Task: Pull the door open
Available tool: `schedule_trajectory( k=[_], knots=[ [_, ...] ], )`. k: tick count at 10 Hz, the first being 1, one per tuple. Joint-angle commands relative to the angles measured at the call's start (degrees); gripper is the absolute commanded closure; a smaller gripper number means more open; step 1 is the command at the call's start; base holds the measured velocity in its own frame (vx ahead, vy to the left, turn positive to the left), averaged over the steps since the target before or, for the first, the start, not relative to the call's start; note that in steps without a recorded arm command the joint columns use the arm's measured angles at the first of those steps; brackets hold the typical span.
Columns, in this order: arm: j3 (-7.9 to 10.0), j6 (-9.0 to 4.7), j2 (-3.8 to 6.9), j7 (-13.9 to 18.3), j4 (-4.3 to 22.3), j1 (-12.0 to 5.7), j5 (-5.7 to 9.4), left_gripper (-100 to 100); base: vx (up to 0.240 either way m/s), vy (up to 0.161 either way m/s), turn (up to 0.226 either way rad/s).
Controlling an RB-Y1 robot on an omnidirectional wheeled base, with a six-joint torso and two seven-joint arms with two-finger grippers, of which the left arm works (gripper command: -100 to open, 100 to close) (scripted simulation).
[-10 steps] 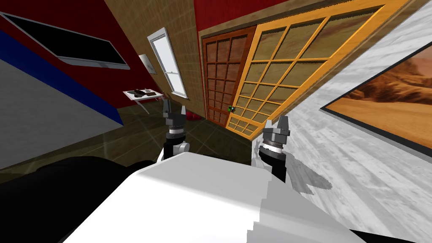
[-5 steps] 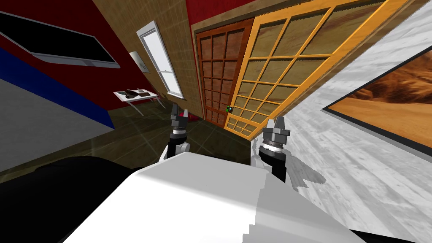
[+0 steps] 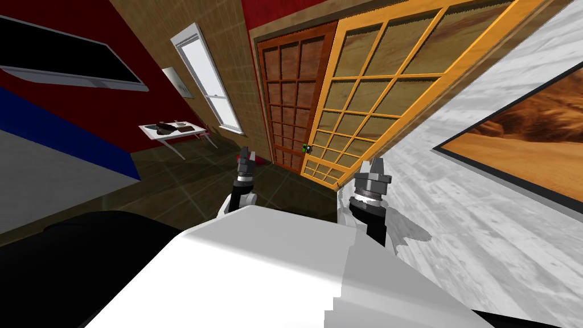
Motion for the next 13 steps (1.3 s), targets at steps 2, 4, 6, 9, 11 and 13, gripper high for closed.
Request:
schedule_trajectory(
  k=[2, 4, 6, 9, 11, 13],
  knots=[
    [0.58, -0.67, 0.52, -2.8, 2.9, -0.47, -0.66, -100, 0.099, -0.035, -0.057],
    [1.01, -1.10, 0.85, -4.8, 5.2, -0.96, -1.18, -100, 0.105, -0.035, -0.069],
    [1.44, -1.54, 1.17, -6.9, 7.5, -1.46, -1.72, -100, 0.088, -0.019, -0.056],
    [2.14, -2.26, 1.59, -10.3, 11.3, -2.27, -2.58, -100, 0.099, -0.009, -0.067],
    [2.60, -2.73, 1.87, -12.6, 13.8, -2.81, -3.15, -100, 0.103, -0.038, -0.065],
    [3.09, -3.24, 2.09, -15.0, 16.4, -3.39, -3.77, -100, 0.109, -0.019, -0.071]
  ],
)
